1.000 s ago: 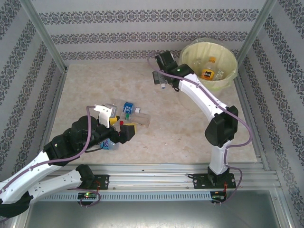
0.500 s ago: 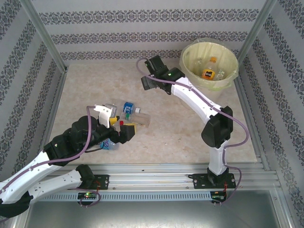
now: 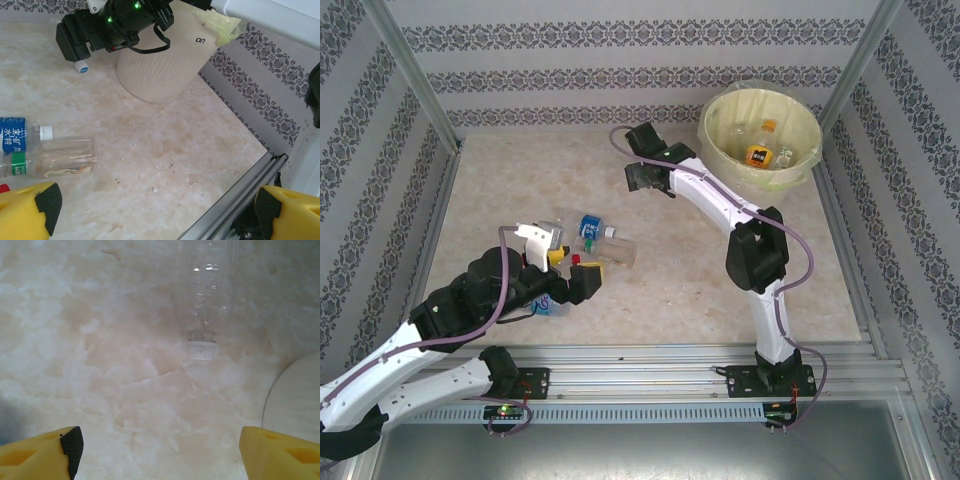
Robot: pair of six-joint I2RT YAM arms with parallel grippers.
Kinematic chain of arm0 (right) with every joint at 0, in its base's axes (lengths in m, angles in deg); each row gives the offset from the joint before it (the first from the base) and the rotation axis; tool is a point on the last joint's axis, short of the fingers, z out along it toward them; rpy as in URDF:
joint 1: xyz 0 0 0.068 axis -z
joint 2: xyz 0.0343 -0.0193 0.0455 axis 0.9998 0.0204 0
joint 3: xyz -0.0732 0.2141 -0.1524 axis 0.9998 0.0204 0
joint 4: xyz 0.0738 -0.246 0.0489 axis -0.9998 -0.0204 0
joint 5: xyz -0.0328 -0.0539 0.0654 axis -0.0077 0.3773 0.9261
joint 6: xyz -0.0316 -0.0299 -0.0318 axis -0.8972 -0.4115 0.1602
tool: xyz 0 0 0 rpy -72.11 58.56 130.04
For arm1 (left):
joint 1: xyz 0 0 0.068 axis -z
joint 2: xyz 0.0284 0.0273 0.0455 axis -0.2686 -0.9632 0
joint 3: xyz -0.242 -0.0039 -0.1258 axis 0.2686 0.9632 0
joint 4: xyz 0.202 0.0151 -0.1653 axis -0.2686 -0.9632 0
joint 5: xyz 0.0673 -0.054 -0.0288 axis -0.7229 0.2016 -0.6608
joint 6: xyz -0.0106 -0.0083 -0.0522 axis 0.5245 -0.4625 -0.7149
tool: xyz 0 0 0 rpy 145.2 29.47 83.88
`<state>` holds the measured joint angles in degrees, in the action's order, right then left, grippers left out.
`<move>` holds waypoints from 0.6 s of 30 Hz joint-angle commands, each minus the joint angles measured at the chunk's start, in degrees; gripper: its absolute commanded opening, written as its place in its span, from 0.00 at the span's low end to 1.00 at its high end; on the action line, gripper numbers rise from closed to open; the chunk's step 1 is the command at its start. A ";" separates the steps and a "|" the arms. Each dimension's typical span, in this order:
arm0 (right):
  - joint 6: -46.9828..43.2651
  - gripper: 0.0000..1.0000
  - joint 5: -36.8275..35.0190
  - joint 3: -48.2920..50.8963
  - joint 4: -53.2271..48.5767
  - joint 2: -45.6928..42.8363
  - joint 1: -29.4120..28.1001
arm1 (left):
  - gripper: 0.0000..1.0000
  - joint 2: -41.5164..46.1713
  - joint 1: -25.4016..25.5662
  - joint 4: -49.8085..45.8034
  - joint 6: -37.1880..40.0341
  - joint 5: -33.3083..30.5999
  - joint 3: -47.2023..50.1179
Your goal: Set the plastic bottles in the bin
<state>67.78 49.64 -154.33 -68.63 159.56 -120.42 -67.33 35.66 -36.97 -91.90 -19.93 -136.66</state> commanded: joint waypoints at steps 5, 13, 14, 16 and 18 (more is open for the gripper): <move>1.44 0.75 3.35 -2.16 1.40 4.32 3.50 | 1.00 0.29 -0.63 0.48 -1.04 -0.79 1.27; 1.82 0.67 3.56 -8.79 -0.23 11.10 5.35 | 1.00 -0.85 -0.62 0.92 -1.48 -0.51 1.21; 1.95 0.66 3.55 -9.74 -0.55 12.08 5.55 | 1.00 -1.02 -0.61 1.01 -1.48 -0.45 1.29; 2.29 0.64 3.28 -11.00 -1.06 13.56 5.97 | 1.00 -1.46 -0.62 0.92 -1.49 -0.35 1.36; 2.68 0.63 3.51 -11.85 -1.22 14.82 6.43 | 1.00 -1.97 -0.62 1.08 -1.56 -0.18 1.35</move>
<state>69.05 52.80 -163.75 -68.30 172.67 -114.87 -69.15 35.66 -36.95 -92.88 -19.93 -135.88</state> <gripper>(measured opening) 0.628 0.998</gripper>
